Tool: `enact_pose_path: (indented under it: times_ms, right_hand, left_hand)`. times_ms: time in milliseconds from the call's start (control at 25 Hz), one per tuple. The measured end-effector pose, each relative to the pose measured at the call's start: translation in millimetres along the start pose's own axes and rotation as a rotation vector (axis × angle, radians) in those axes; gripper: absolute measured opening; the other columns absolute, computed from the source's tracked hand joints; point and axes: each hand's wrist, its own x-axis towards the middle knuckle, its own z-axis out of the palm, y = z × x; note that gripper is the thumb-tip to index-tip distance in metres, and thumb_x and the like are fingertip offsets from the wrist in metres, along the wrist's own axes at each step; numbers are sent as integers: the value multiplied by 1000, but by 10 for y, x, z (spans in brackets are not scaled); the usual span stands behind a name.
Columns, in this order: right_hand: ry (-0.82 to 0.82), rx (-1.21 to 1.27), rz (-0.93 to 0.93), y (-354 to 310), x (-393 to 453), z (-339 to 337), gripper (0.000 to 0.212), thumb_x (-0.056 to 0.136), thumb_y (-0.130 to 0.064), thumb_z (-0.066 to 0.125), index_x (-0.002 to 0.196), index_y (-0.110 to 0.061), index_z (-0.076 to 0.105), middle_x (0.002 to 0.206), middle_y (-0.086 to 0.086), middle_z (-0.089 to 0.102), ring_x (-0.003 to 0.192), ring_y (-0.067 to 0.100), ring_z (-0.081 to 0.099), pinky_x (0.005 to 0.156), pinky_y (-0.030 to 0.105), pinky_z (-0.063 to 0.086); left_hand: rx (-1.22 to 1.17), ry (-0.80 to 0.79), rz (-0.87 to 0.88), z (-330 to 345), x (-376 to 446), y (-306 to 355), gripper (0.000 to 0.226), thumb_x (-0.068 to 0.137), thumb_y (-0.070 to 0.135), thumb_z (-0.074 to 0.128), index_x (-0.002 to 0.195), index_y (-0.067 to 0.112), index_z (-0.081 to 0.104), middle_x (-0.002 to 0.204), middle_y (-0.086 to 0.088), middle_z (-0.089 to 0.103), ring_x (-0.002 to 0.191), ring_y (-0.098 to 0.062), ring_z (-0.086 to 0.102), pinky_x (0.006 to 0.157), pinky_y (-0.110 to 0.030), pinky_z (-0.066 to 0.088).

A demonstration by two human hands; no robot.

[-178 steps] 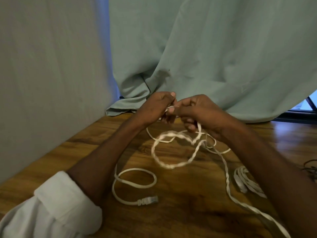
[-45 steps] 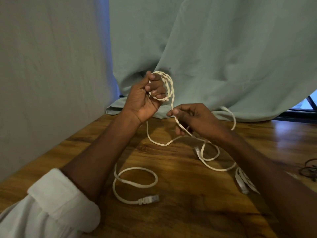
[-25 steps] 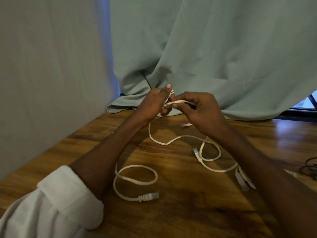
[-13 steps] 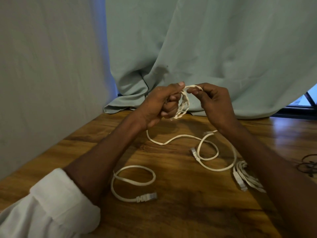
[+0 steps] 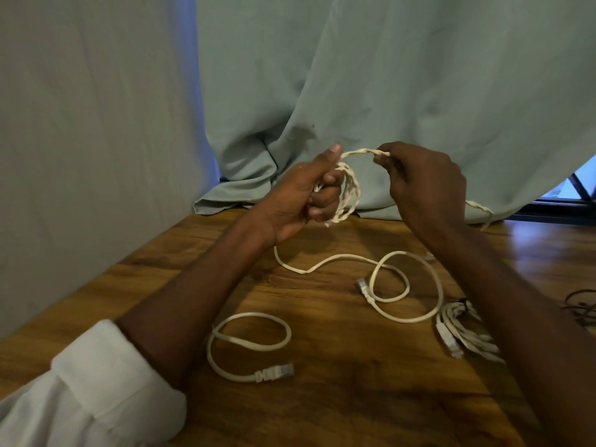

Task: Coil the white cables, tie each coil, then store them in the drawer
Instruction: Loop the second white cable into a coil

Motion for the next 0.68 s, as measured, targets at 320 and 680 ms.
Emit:
enact_pose_path:
  times_ms: [320,680]
  right_hand:
    - [-295,44,-59,81,-46,149,19,104,-37,59,114,-30,74,76,-4,66,76,29,68,62,33,42]
    - [-421,128,-421,-423,-132,230,29,101,-39,59,124,-34,75,101,-8,77,87,18,69,63,25,35]
  left_hand:
    - [-828,189,306,-524,35,173,61,111,40,29,58,19,51,38,5,34,34,-10,38,42,-21,31]
    - [-892,629,446,-770,-12,288,55,112,28,29,60,18,45,46,5,38,42,-13,42,46,-18,40]
